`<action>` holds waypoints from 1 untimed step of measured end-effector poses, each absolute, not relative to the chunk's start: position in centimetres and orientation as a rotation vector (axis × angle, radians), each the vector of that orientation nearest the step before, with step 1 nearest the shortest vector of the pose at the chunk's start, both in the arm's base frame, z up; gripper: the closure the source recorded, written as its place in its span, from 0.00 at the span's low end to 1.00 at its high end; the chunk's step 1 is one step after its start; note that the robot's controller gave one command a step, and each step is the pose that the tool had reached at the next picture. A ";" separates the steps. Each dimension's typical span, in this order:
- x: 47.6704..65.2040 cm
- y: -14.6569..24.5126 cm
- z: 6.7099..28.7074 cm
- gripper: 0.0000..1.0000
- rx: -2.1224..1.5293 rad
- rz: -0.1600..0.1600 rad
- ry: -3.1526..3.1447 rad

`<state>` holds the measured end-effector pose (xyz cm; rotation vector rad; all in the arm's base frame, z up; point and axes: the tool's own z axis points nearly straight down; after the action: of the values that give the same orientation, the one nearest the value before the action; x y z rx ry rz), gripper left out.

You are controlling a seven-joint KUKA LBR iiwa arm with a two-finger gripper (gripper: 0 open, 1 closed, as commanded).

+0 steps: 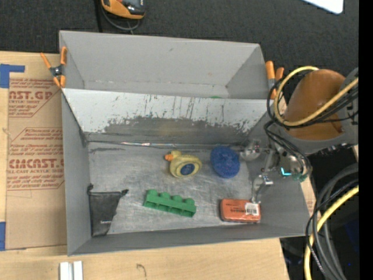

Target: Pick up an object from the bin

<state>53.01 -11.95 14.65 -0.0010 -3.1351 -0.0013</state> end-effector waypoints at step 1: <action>53.2 -11.9 15.1 0.00 0.001 0.001 -3.143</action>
Offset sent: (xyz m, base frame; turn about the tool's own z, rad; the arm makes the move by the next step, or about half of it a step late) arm -0.0501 0.0154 -0.0765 -0.1700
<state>53.22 -11.91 15.09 0.0007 -3.1428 0.0007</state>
